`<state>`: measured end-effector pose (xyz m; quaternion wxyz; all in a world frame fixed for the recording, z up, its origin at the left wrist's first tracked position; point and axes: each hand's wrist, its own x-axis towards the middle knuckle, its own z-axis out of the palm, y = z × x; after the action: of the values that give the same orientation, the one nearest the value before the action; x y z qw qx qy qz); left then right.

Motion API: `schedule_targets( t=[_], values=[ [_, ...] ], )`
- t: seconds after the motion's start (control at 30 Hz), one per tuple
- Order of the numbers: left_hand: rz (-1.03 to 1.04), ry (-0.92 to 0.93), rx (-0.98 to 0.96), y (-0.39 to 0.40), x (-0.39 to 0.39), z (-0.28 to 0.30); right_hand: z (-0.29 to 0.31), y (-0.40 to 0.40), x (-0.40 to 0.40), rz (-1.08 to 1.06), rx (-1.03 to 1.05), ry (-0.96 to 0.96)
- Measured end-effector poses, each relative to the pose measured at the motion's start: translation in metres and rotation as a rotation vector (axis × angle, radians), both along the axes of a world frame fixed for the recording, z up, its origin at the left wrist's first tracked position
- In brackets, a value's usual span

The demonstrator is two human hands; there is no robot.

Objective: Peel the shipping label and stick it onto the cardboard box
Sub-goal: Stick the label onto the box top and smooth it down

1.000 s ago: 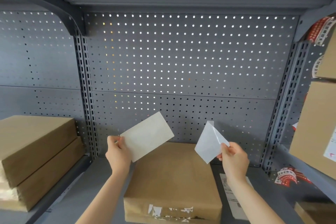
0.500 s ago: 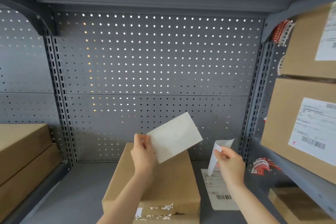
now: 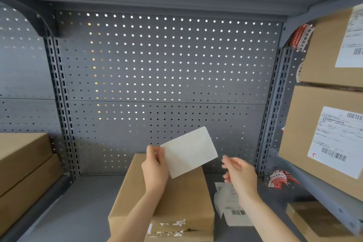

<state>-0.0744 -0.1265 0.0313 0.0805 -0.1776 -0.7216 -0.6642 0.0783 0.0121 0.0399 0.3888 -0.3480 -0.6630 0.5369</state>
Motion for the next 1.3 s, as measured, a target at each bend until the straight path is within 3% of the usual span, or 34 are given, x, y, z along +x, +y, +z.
schedule_targets(
  t=[0.17, 0.27, 0.43, 0.53, 0.63, 1.0, 1.07, 1.2, 1.3],
  values=[
    [0.076, 0.261, -0.127, -0.019, -0.001, 0.001, 0.03, -0.043, -0.027, 0.367, -0.257, 0.023],
    [0.099, 0.462, -0.214, -0.025, -0.005, -0.004, 0.035, -0.058, -0.044, 0.469, -0.33, 0.053],
    [0.129, 0.977, -0.283, -0.034, -0.02, -0.015, 0.036, -0.07, -0.064, 0.47, -0.428, 0.105],
    [0.091, 1.116, -0.349, -0.037, -0.026, -0.021, 0.034, -0.073, -0.069, 0.445, -0.446, 0.153],
    [0.071, 1.141, -0.353, -0.04, -0.027, -0.023, 0.033, -0.073, -0.072, 0.368, -0.407, 0.173],
    [0.051, 0.925, -0.445, -0.044, -0.033, -0.021, 0.025, -0.063, -0.078, 0.338, -0.317, 0.176],
    [-0.025, 0.691, -0.373, -0.044, -0.027, -0.014, 0.027, -0.058, -0.076, 0.358, -0.286, 0.167],
    [-0.173, -0.082, -0.056, -0.045, -0.023, 0.001, 0.029, -0.051, -0.07, 0.452, -0.245, 0.158],
    [-0.517, -0.441, 0.115, -0.054, -0.021, 0.011, 0.028, -0.049, -0.066, 0.516, -0.228, 0.158]
  ],
)
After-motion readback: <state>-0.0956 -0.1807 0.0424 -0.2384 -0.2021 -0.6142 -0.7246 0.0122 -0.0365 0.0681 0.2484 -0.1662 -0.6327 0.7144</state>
